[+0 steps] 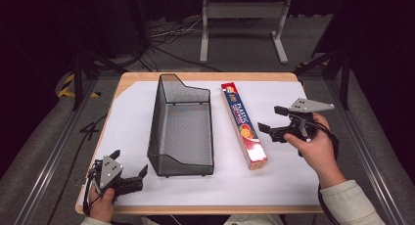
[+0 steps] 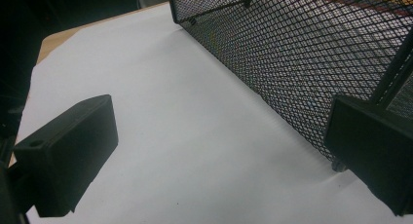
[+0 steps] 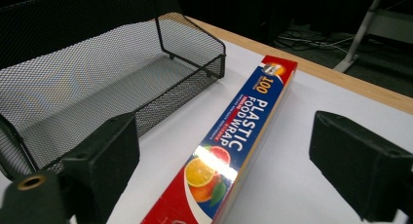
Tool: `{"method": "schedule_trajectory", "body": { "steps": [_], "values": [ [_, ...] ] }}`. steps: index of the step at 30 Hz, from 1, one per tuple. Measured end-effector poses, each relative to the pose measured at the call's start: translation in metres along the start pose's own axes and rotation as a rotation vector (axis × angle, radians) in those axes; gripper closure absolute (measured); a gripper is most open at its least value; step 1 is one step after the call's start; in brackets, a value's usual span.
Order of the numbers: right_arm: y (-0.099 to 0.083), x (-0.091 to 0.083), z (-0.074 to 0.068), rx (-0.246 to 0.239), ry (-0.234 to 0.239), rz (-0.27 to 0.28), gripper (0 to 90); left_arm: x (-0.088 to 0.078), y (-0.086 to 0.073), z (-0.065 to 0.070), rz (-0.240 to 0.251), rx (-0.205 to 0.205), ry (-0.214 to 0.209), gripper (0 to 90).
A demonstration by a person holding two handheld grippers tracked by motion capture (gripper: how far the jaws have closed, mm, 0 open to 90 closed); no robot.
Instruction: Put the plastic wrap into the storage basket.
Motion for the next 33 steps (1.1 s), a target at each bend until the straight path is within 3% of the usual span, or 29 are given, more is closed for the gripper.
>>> {"method": "schedule_trajectory", "body": {
  "steps": [5,18,20,24,26,29,33],
  "values": [
    [0.012,0.014,-0.007,0.011,0.041,0.012,2.5,0.0,0.0,0.0,0.0,0.0,0.0,0.1],
    [0.018,0.049,-0.005,0.052,0.009,-0.027,2.2,0.0,0.0,0.0,0.0,0.003,-0.001,0.1],
    [0.016,0.056,-0.004,0.04,-0.008,-0.066,2.9,0.0,0.0,0.0,0.0,0.004,-0.001,0.0],
    [0.012,0.071,-0.005,0.048,-0.042,-0.092,4.5,0.0,0.0,0.0,0.001,0.006,0.0,0.1],
    [0.007,0.08,-0.005,0.04,-0.069,-0.121,9.5,0.0,0.0,0.0,0.003,0.003,-0.002,0.1],
    [-0.004,0.089,-0.005,0.084,-0.096,-0.191,14.2,0.0,0.0,0.0,0.001,0.006,-0.002,0.0],
    [-0.015,0.101,0.0,0.126,-0.126,-0.237,15.5,0.0,0.0,0.0,0.0,0.017,0.003,0.1]
  ]
}}
Point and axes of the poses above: each handheld gripper's, and its own axes: x roughly forward along the jaws, y roughly out of its top, z roughly to its right, the point moved 6 cm from there along x, roughly forward along the jaws, and after that the axes turned 10 degrees about -x, right-handed, at the moved point
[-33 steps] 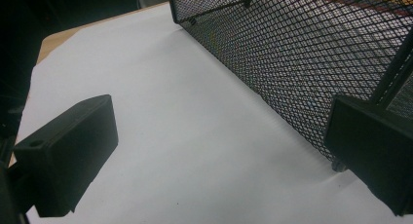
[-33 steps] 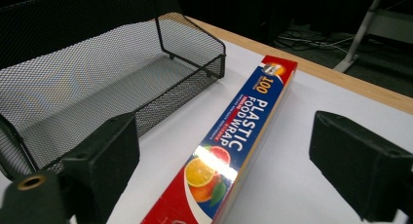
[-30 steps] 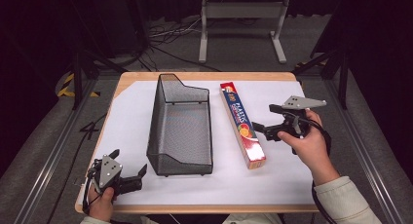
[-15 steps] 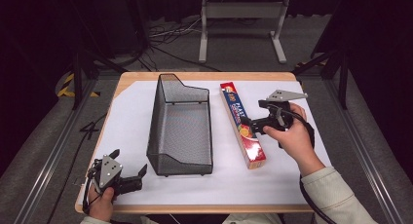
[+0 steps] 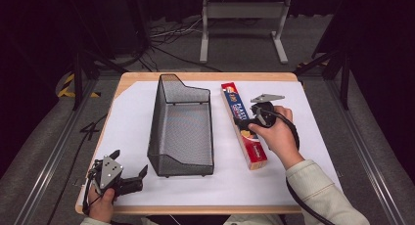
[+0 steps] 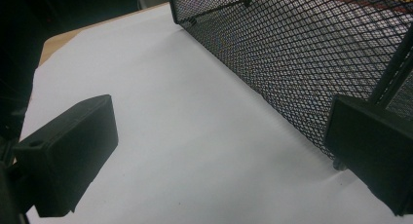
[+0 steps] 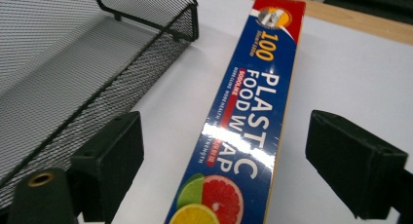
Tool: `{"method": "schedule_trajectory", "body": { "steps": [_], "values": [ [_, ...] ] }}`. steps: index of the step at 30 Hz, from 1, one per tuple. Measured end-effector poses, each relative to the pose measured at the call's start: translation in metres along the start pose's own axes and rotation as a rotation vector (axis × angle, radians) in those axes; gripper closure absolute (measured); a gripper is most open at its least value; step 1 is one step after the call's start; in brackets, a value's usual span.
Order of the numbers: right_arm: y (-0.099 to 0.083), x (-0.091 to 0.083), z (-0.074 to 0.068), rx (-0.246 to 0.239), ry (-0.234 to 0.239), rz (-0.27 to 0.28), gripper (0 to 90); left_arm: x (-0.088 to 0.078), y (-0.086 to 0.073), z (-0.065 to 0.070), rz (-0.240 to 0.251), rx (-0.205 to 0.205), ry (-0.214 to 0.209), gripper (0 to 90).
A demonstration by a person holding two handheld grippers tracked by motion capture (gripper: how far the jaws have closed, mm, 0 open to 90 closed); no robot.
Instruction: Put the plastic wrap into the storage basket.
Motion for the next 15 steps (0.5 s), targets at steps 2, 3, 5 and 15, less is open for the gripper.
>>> {"method": "schedule_trajectory", "body": {
  "steps": [2,3,5,15],
  "values": [
    [-0.002,0.004,0.001,0.008,-0.003,-0.018,15.7,0.0,0.0,0.0,0.0,0.001,-0.001,0.1],
    [-0.005,0.007,0.002,0.005,-0.007,-0.033,15.5,0.0,0.0,0.0,0.0,0.001,-0.001,0.0],
    [-0.008,0.012,0.001,0.004,-0.001,-0.055,15.7,0.0,0.0,0.0,-0.002,0.003,-0.002,0.1],
    [-0.021,0.028,-0.006,0.041,0.008,-0.186,11.9,0.001,0.0,0.001,-0.002,0.005,-0.004,0.1]
  ]
}}
Point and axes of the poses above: each handheld gripper's, and its own axes: x roughly forward along the jaws, y roughly out of its top, z roughly to its right, the point moved 6 cm from there along x, roughly forward along the jaws, and after that the axes turned 10 degrees about -x, right-handed, at the moved point
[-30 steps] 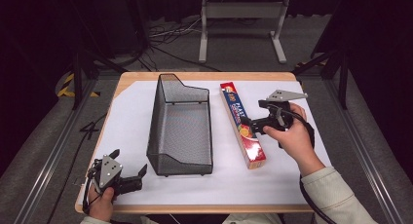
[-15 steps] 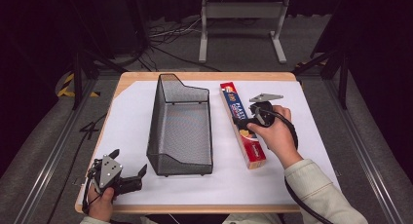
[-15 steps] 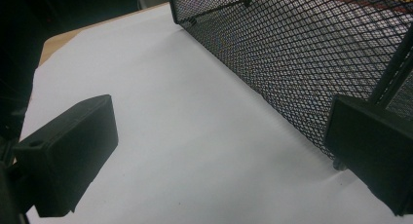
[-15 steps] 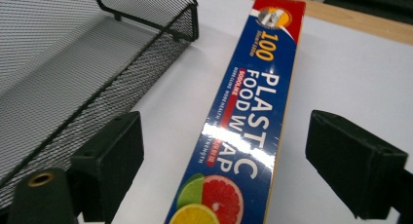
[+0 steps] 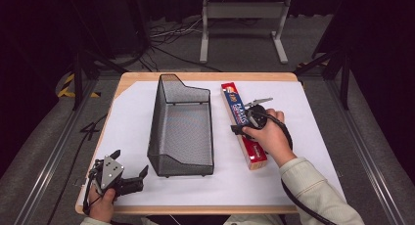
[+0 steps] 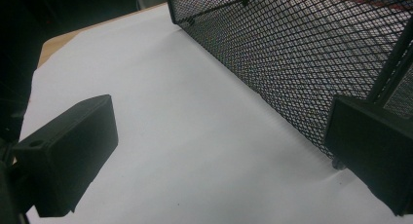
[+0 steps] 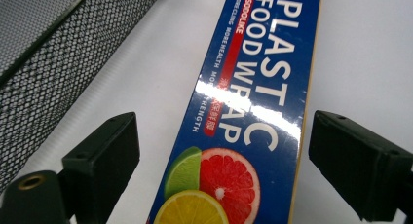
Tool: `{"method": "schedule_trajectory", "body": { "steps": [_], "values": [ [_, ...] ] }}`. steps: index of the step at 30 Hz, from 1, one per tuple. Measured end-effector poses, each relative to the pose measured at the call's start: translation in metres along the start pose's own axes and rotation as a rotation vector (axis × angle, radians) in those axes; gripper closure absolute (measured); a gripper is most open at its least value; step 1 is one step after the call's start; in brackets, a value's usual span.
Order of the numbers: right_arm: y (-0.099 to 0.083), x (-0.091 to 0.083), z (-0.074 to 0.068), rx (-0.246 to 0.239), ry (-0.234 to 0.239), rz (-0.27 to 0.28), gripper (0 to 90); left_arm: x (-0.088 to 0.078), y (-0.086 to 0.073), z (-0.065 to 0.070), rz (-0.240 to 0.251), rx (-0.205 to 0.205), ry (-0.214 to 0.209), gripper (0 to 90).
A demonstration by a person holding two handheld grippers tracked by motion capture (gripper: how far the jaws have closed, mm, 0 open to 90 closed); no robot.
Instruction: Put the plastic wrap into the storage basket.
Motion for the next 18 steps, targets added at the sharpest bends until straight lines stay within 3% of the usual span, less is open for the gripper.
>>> {"method": "schedule_trajectory", "body": {
  "steps": [13,18],
  "values": [
    [-0.002,0.015,-0.002,-0.03,-0.029,-0.138,17.9,-0.001,0.001,-0.001,0.006,0.002,0.003,0.0],
    [-0.006,0.018,0.001,-0.01,-0.029,-0.179,25.0,-0.002,0.001,-0.002,0.008,-0.003,0.005,0.0]
  ]
}}
Point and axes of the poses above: each handheld gripper's, and its own axes: x roughly forward along the jaws, y roughly out of its top, z roughly to its right, the point moved 6 cm from there along x, roughly forward along the jaws, and after that the axes turned 10 degrees about -x, right-handed, at the moved point
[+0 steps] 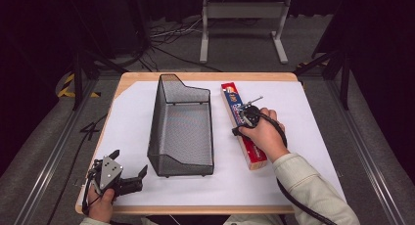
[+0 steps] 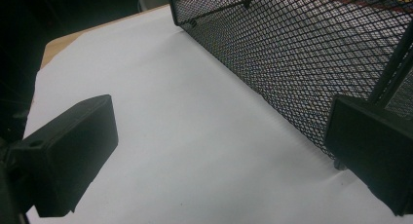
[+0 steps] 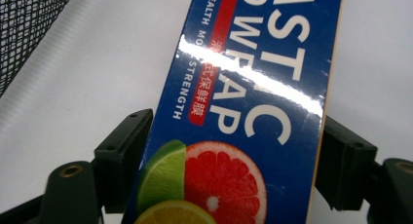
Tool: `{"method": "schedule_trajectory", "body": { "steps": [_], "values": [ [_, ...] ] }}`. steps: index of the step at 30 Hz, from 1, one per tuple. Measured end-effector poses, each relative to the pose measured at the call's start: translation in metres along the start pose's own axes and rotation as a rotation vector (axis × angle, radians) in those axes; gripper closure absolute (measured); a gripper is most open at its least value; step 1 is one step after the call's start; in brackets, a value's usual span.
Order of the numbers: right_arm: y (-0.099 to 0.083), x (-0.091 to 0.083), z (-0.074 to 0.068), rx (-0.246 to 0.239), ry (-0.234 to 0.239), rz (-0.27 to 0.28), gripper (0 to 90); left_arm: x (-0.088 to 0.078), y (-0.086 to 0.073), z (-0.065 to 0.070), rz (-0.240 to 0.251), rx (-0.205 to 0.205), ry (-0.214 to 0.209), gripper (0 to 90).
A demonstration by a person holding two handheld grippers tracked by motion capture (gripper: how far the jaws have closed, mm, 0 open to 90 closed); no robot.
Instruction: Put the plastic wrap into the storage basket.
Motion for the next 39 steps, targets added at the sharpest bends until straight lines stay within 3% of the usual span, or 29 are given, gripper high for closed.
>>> {"method": "schedule_trajectory", "body": {
  "steps": [4,6,10,17,24,28,39],
  "values": [
    [-0.001,-0.001,-0.001,0.03,0.003,-0.019,27.5,0.0,0.0,0.0,-0.003,0.003,-0.002,0.1],
    [-0.001,-0.001,-0.002,0.089,-0.002,-0.035,30.2,0.0,0.0,0.001,-0.004,0.003,-0.002,0.1],
    [-0.002,-0.003,-0.004,0.144,-0.028,-0.047,34.8,0.0,0.0,0.0,-0.004,0.002,-0.001,0.1],
    [-0.002,-0.007,-0.003,0.206,-0.038,-0.04,38.9,0.001,0.0,0.0,-0.003,0.005,0.0,0.0],
    [-0.001,-0.012,-0.002,0.216,-0.038,-0.03,39.2,0.001,0.0,0.0,-0.004,0.004,-0.001,0.0],
    [0.001,-0.022,-0.002,0.215,-0.014,-0.024,39.3,0.001,0.0,0.0,-0.005,0.003,0.0,0.1],
    [0.013,-0.055,0.001,0.225,-0.013,0.033,39.3,0.001,-0.001,0.0,-0.007,0.001,0.001,0.1]
  ]
}}
Point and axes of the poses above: each handheld gripper's, and its own axes: x roughly forward along the jaws, y roughly out of its top, z roughly to its right, the point moved 6 cm from there along x, roughly forward along the jaws, and after that the axes turned 10 degrees about -x, right-handed, at the moved point
